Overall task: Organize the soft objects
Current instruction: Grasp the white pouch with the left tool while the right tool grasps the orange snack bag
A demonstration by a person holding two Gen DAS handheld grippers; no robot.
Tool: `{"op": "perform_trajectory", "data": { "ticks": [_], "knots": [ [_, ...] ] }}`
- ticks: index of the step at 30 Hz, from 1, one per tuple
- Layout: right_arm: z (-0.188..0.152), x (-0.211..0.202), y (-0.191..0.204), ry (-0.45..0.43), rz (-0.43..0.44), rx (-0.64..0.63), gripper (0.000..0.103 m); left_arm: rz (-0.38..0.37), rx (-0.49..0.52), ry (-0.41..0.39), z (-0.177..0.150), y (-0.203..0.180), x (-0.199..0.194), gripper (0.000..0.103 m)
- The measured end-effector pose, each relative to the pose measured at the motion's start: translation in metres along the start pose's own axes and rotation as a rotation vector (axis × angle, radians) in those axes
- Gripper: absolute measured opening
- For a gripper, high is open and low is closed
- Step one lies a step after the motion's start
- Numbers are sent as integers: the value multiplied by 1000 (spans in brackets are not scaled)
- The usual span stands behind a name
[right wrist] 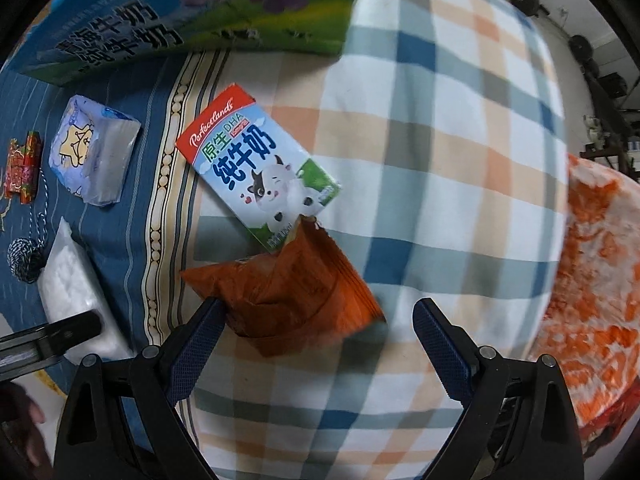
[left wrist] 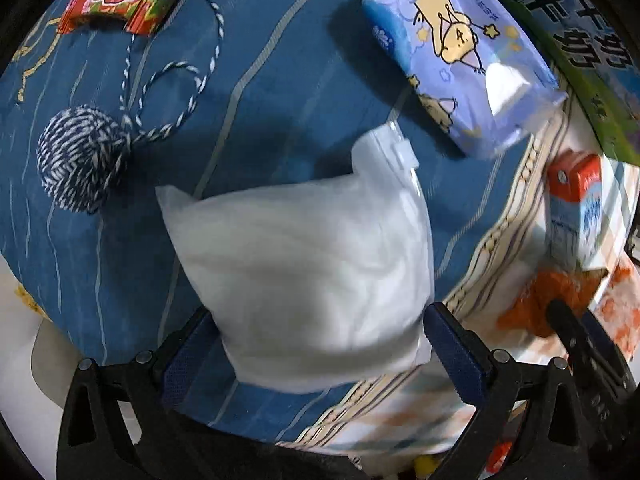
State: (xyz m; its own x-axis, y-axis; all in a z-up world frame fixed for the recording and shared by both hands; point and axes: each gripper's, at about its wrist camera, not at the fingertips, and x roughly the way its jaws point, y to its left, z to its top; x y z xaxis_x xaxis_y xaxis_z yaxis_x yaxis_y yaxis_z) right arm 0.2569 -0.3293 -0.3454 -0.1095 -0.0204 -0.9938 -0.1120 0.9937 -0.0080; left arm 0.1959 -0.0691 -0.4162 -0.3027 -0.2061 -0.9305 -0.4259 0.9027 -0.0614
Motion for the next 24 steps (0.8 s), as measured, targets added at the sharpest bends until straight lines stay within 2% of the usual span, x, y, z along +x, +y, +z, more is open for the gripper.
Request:
{"op": "perform_trajectory", "data": {
  "ticks": [2,4,6,8,11,13,18,19,20,24],
  "knots": [
    [3,6,-2,13,26,6,97,10,-8,-24,0,-6,-3,102],
    [7,13,-6,30,58,12,93,34,32,-66,-3,-16,-9,97],
    [9,19,-11,57,100,17,90,77,110,-107,-8,-29,-18,92],
    [10,21,-17,62,99,22,90,138,212,-158,-15,-43,-29,90],
    [5,22,-15,58,120,23,90,238,368,-239,-26,-67,-42,92],
    [2,25,-17,61,122,17,90,278,419,-256,-28,-78,-42,95],
    [-7,35,-13,71,128,47,88,274,393,-286,-32,-87,-43,97],
    [-8,37,-13,69,128,61,84,268,387,-295,-31,-91,-32,97],
    [-8,40,-14,71,119,75,71,263,383,-300,-32,-92,-32,96],
    [-15,41,-15,58,125,121,65,254,392,-328,-40,-84,-34,88]
  ]
}}
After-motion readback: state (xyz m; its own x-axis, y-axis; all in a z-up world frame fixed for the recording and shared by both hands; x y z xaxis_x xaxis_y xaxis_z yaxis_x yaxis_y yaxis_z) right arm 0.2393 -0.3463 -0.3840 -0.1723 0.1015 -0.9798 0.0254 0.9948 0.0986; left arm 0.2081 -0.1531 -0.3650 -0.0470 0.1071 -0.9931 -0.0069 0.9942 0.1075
